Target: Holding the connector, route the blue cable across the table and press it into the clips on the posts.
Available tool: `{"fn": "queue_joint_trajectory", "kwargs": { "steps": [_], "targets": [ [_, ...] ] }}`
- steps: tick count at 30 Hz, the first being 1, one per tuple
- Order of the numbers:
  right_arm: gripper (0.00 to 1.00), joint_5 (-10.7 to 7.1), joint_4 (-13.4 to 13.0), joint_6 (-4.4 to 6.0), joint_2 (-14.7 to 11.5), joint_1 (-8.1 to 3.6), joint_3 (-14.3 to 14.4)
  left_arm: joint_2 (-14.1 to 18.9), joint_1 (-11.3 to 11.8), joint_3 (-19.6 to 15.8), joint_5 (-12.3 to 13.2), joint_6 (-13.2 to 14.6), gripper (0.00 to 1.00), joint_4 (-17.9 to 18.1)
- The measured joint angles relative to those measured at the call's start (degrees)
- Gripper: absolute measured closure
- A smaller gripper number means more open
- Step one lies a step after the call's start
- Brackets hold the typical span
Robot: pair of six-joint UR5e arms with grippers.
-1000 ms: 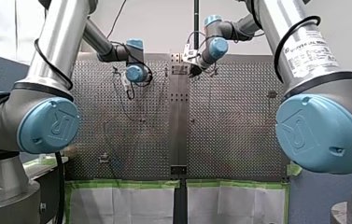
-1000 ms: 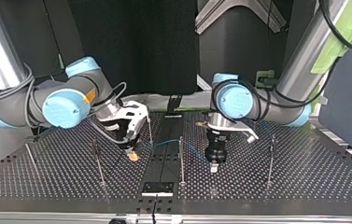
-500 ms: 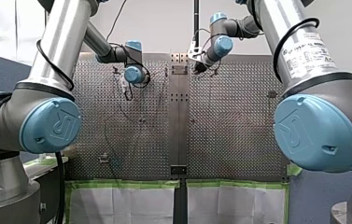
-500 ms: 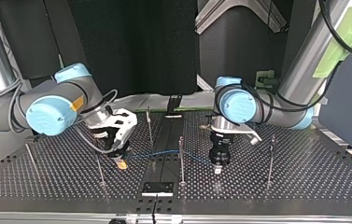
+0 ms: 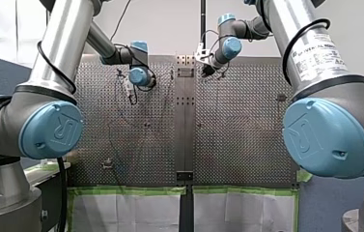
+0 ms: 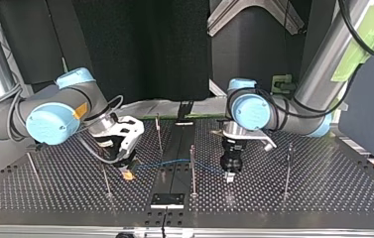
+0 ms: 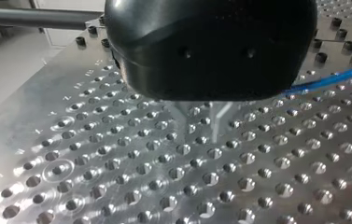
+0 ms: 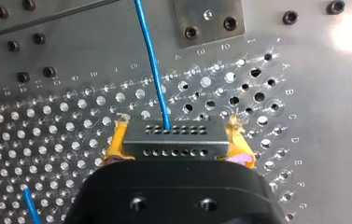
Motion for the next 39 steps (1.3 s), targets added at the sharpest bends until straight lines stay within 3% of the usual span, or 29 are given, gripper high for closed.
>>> {"fn": "queue_joint_trajectory", "kwargs": {
  "steps": [1, 14, 19, 23, 39],
  "targets": [
    [1.0, 0.0, 0.1, -0.1, 0.0, -0.01, 0.0, 0.1, -0.1, 0.0, 0.0, 0.1, 0.0, -0.4],
    [1.0, 0.16, 0.5, -0.83, 0.0, 0.0, 0.9, 2.8, -2.7, -1.8, -4.4, 0.3, 0.0, -6.6],
    [1.0, 0.31, 0.6, -0.96, 0.1, -0.03, 1.1, 5.0, -3.9, -4.0, -5.0, -0.3, 0.0, -8.3],
    [1.0, 0.41, 0.6, -1.05, 0.1, -0.05, 1.2, 7.0, -4.9, -5.7, -5.4, -1.2, 0.0, -7.6],
    [1.0, 0.44, 0.9, -1.06, 0.1, -0.13, 1.2, 14.3, -8.5, -8.2, -5.8, -2.5, 0.0, -11.3]
  ]
}}
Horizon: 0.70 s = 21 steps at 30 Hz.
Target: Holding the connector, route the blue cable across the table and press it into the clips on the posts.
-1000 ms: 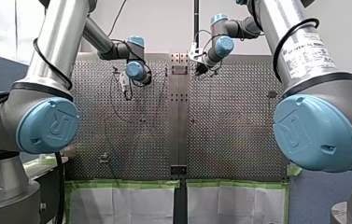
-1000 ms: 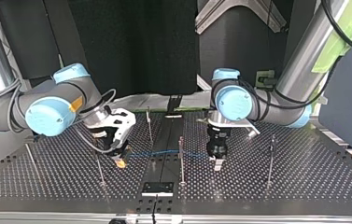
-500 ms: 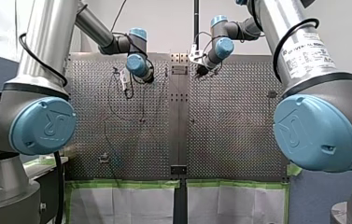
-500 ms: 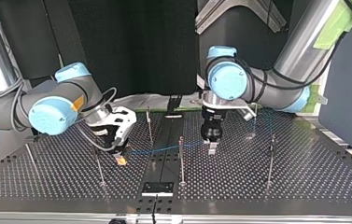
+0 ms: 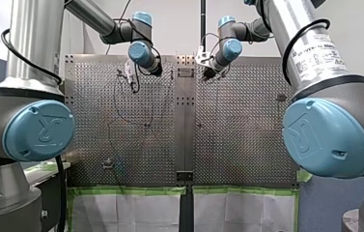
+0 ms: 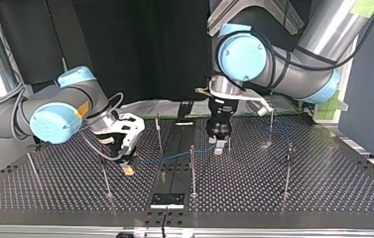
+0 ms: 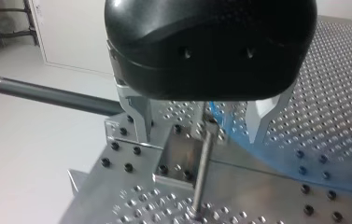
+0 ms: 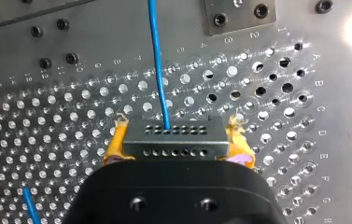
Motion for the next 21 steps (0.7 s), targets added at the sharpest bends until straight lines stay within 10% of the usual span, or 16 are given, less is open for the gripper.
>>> {"fn": "queue_joint_trajectory", "kwargs": {
  "steps": [21],
  "targets": [
    [1.0, 0.0, 0.8, -0.36, -0.3, -0.01, 0.0, 1.1, -4.5, -1.5, -1.8, 4.0, 0.0, -1.9]
  ]
}}
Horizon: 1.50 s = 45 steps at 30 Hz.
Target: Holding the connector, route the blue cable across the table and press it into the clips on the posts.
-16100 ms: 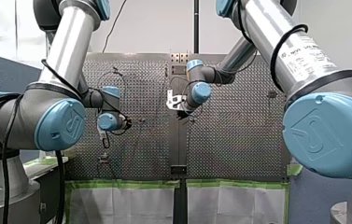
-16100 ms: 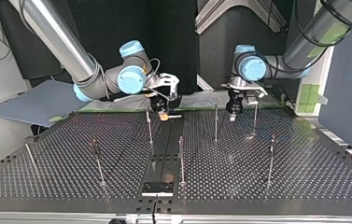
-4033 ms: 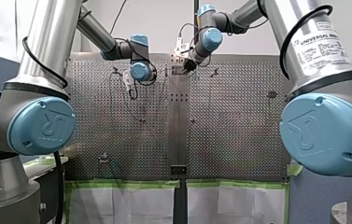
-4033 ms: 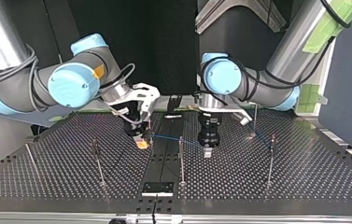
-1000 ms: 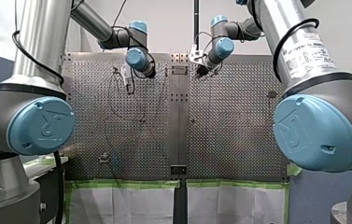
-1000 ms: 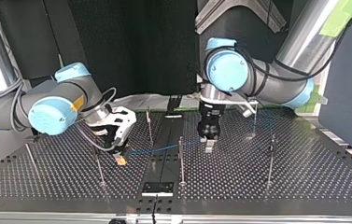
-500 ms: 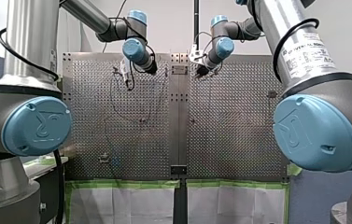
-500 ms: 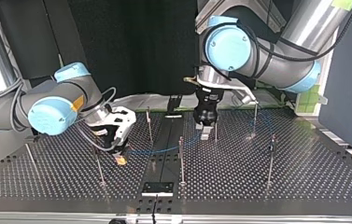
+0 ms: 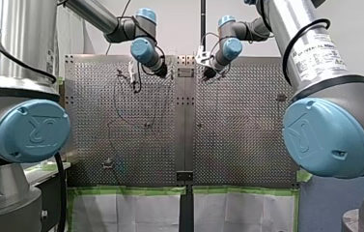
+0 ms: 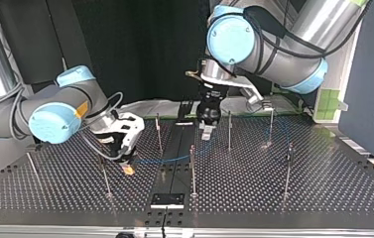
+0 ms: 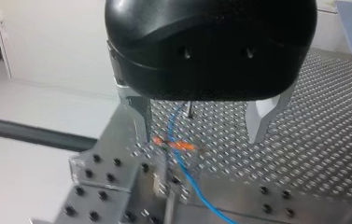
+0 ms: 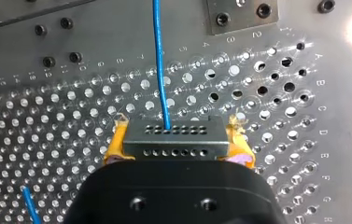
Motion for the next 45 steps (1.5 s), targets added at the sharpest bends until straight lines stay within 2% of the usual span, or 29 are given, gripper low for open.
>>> {"fn": "queue_joint_trajectory", "kwargs": {
  "steps": [6, 18, 25, 33, 39, 45],
  "targets": [
    [1.0, 0.0, 0.2, -0.15, -1.0, -0.08, 0.0, -0.2, -2.6, 2.2, -2.6, 2.4, 0.0, 2.4],
    [1.0, 0.04, 1.9, -0.27, -3.4, -0.42, 1.0, -4.2, -7.7, 6.0, -7.8, 3.4, 0.0, 1.8],
    [1.0, 0.42, 2.0, -0.6, -3.7, -0.45, 2.7, -5.0, -8.3, 8.2, -8.2, 3.2, 0.0, 1.6],
    [1.0, 0.61, 2.0, -0.75, -3.8, -0.71, 3.2, -8.2, -8.9, 11.9, -8.1, 3.2, 0.0, -0.4],
    [1.0, 0.61, 2.0, -0.78, -3.8, -0.95, 3.2, -11.2, -8.5, 15.0, -8.1, 2.9, 0.0, -0.3],
    [1.0, 0.61, 1.9, -0.78, -3.8, -1.03, 3.2, -12.0, -7.7, 17.7, -8.0, 2.7, 0.0, -0.3]
  ]
}}
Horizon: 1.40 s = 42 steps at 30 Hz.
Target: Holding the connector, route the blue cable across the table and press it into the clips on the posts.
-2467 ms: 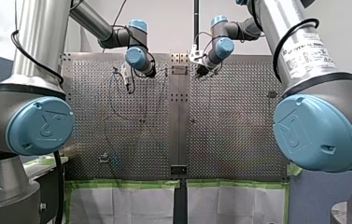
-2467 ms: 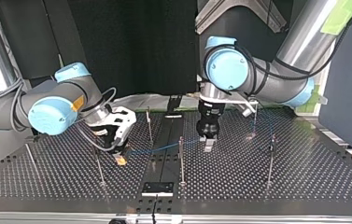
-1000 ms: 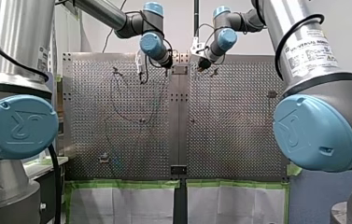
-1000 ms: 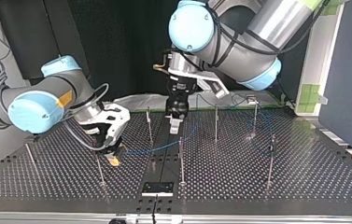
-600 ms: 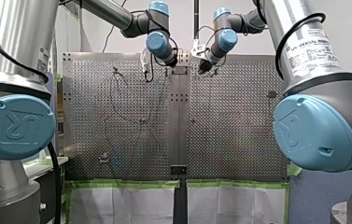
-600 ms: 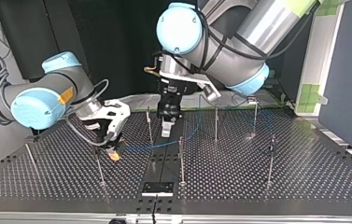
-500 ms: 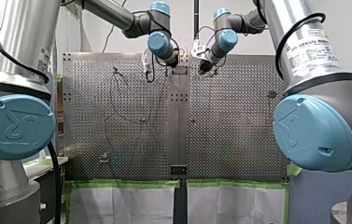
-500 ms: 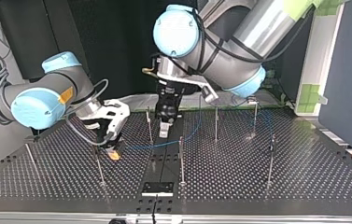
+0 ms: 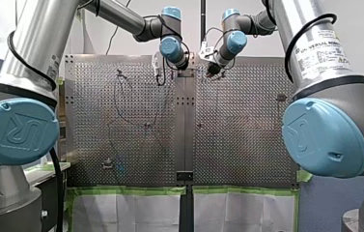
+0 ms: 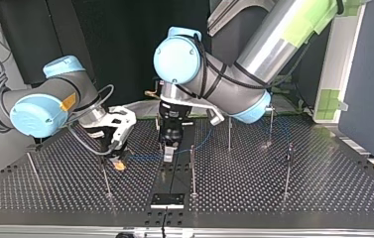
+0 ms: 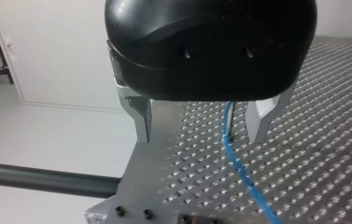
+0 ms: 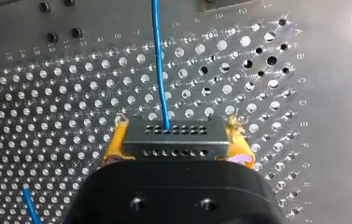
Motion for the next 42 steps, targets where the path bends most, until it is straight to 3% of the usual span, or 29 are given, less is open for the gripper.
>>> {"fn": "queue_joint_trajectory", "kwargs": {
  "steps": [11, 21, 30, 31, 32, 33, 35, 36, 37, 38, 39, 40, 42],
  "targets": [
    [1.0, 0.0, -0.1, 0.07, 0.0, -0.09, 0.0, -4.2, 0.3, 2.9, -0.1, -0.6, 0.0, -1.5],
    [1.0, 0.0, -0.1, 0.08, 0.0, -0.12, 0.0, -5.3, 0.6, 4.8, -1.3, -1.2, 0.0, -0.8],
    [1.0, -0.04, -0.2, 0.08, 0.0, -0.15, 0.0, -8.9, 0.3, 8.6, -2.7, -1.3, 0.0, -3.1],
    [1.0, -0.05, -0.2, 0.07, 0.0, -0.15, 0.0, -9.1, 0.2, 8.9, -2.8, -1.3, 0.04, -3.1],
    [1.0, -0.05, -0.2, 0.06, 0.0, -0.15, 0.0, -9.2, 0.1, 9.2, -3.1, -1.4, 0.21, -3.1],
    [1.0, -0.05, -0.2, 0.04, 0.0, -0.15, 0.0, -9.3, 0.0, 9.4, -3.4, -1.5, 0.21, -3.1],
    [1.0, -0.05, -0.2, 0.02, 0.0, -0.15, 0.0, -9.4, -0.2, 9.5, -4.1, -1.7, 0.46, -3.1],
    [1.0, -0.05, -0.2, 0.01, 0.0, -0.15, 0.0, -9.4, -0.4, 9.6, -4.4, -1.7, 0.46, -3.1],
    [1.0, -0.05, -0.2, 0.0, 0.0, -0.16, 0.0, -9.4, -0.5, 9.6, -4.6, -1.7, 0.66, -3.0],
    [1.0, -0.05, -0.2, 0.0, 0.0, -0.16, 0.0, -9.4, -0.7, 9.6, -4.7, -1.7, 0.79, -2.8],
    [1.0, -0.05, -0.2, -0.02, 0.0, -0.15, 0.0, -9.4, -0.8, 9.6, -4.8, -1.7, 0.79, -2.7],
    [1.0, -0.06, -0.2, -0.04, 0.0, -0.15, 0.0, -9.4, -0.9, 9.6, -4.9, -1.7, 0.98, -2.5],
    [1.0, -0.06, -0.2, -0.09, 0.0, -0.15, 0.0, -9.4, -1.2, 9.6, -4.9, -1.8, 0.98, -2.3]
  ]
}}
